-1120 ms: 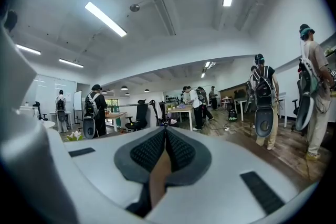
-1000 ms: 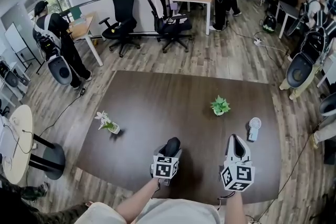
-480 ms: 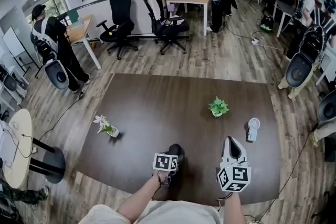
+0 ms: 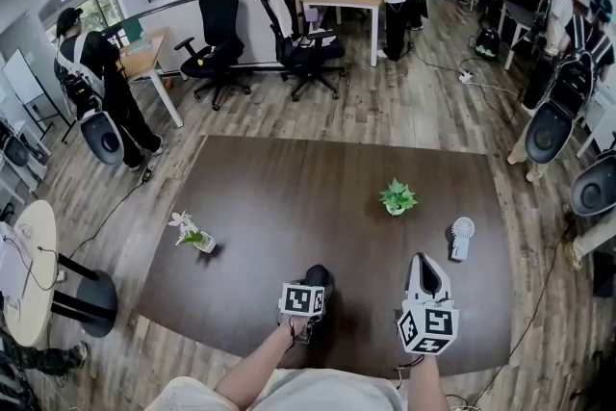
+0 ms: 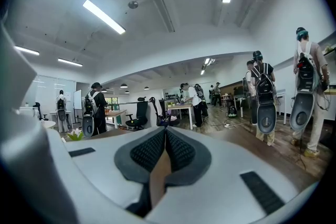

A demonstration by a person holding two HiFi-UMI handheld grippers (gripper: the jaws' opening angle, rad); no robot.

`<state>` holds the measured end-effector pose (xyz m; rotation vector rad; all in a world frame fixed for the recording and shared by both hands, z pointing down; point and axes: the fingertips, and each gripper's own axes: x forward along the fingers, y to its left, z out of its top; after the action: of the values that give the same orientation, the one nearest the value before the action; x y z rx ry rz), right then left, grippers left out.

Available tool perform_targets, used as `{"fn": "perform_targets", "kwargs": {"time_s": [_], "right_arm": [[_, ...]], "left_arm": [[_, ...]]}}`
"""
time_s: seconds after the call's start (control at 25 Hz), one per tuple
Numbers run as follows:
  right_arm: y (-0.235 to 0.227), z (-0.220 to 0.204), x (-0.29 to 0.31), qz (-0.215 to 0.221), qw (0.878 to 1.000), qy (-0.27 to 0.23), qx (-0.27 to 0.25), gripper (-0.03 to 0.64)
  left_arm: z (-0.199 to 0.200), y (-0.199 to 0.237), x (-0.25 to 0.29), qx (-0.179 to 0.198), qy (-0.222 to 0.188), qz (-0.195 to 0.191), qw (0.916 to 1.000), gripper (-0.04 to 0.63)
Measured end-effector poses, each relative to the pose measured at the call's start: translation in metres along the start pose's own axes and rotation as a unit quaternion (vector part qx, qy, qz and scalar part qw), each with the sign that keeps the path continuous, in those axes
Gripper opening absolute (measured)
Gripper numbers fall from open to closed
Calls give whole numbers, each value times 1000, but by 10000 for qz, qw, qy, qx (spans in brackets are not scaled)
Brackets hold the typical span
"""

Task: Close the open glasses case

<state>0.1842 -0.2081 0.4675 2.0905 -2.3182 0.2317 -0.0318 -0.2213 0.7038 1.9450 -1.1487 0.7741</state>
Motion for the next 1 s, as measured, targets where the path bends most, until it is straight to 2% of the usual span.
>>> {"fn": "perform_targets", "kwargs": {"time_s": [0.4, 0.6, 0.84, 1.0], "right_arm": [[4, 4, -1, 55, 9999, -60, -74, 5], [2, 8, -1, 37, 9998, -103, -135, 5], [-1, 17, -1, -10, 9996, -186, -223, 5], [-5, 23, -1, -62, 9993, -252, -283, 5]], "left_arm": [[-3, -1, 0, 25, 54, -71, 10000, 288], [-1, -6, -4, -24, -26, -286, 9996, 367], [19, -10, -24, 362, -455, -128, 9982, 397], [40, -12, -46, 557, -887, -51, 9945, 399]]}}
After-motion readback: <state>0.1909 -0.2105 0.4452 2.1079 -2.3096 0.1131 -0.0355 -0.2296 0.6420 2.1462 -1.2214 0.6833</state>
